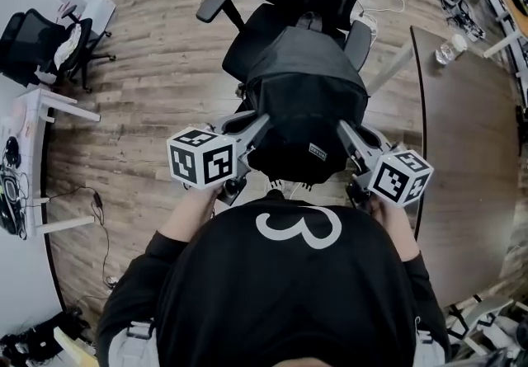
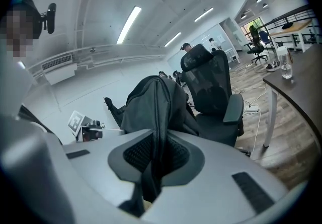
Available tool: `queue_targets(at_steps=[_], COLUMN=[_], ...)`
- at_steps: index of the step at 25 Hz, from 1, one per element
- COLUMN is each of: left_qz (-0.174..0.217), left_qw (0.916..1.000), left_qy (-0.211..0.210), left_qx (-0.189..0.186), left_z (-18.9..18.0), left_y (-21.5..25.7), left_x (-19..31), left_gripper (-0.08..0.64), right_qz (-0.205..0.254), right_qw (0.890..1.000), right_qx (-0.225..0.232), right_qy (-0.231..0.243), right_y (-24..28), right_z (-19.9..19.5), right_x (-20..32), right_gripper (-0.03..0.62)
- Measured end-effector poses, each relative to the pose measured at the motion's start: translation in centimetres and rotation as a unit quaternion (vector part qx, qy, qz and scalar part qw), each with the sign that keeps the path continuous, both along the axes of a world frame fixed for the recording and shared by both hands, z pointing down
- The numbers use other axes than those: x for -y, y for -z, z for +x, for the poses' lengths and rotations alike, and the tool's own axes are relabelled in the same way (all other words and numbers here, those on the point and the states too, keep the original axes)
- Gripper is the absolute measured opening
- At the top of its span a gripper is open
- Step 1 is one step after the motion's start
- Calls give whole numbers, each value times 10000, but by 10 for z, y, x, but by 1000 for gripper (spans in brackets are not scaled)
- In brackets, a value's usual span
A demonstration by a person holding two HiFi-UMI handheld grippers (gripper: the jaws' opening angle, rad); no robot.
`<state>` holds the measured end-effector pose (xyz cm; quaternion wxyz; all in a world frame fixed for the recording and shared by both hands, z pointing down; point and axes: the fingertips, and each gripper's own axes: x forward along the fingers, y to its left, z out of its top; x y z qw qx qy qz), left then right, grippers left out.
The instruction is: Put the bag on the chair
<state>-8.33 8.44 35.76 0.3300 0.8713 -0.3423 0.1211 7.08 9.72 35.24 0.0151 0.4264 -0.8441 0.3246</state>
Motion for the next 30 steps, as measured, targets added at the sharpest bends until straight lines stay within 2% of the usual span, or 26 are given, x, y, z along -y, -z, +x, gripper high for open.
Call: queue_targets(at_steps=[12, 25, 30], left_qz=[25, 159, 108], left_qw=[9997, 9998, 9999], left_qy=[-262, -73, 17], left_qx=[-9, -98, -62], left_z=[-41, -76, -74], left_y=[-11, 1, -4], left_x=[93, 128, 136], left_gripper=[57, 57, 57], right_qz=[-2, 53, 19], right_qw=[9996, 10000, 10000], right_qx=[15, -35, -37], right_qy=[-265, -70, -6], right_y=[-12, -1, -6], right_z=[-41, -76, -75], right_x=[86, 124, 135], right_gripper=[48, 48, 48])
